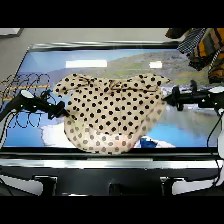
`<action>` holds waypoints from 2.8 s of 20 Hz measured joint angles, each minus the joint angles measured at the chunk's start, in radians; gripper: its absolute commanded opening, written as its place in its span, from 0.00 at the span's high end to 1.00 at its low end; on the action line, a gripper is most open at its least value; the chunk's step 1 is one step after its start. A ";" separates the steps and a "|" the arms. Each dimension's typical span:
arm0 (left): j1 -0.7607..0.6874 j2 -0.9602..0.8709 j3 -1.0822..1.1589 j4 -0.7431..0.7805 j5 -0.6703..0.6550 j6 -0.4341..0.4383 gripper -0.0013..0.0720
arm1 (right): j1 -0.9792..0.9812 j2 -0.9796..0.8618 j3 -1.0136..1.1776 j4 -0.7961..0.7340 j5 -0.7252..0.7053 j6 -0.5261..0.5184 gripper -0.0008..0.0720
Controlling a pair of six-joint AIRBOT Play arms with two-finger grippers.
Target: Fold the clothes and pants, and hang the long-sleeved shirts on hangers.
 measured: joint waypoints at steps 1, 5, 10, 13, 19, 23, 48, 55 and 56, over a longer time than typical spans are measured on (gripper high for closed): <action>-0.002 0.005 0.042 -0.024 0.000 -0.001 0.96 | 0.000 0.024 0.025 0.045 -0.022 -0.009 0.96; -0.007 0.043 0.366 -0.080 0.004 -0.040 0.96 | -0.001 0.128 0.226 0.131 -0.124 -0.018 0.96; 0.007 0.172 0.762 -0.057 0.104 -0.148 0.96 | -0.002 0.324 0.519 0.138 -0.351 -0.016 0.96; 0.040 0.344 0.764 -0.045 0.212 -0.195 0.96 | -0.002 0.476 0.602 0.064 -0.444 -0.002 0.96; 0.092 0.671 0.710 0.086 0.186 -0.229 0.96 | -0.002 0.757 0.643 -0.230 -0.352 0.117 0.96; 0.100 0.803 0.703 0.241 0.080 -0.283 0.96 | -0.002 0.866 0.648 -0.366 -0.230 0.197 0.96; -0.161 -0.185 0.521 0.163 0.278 -0.209 0.49 | 0.275 -0.288 0.646 -0.611 -0.150 0.541 0.66; -0.082 -0.085 0.546 0.159 0.094 -0.220 0.06 | 0.183 -0.163 0.647 -0.653 0.046 0.373 0.03; -0.065 -0.050 0.542 0.169 0.057 -0.220 0.06 | 0.154 -0.126 0.645 -0.670 0.086 0.344 0.03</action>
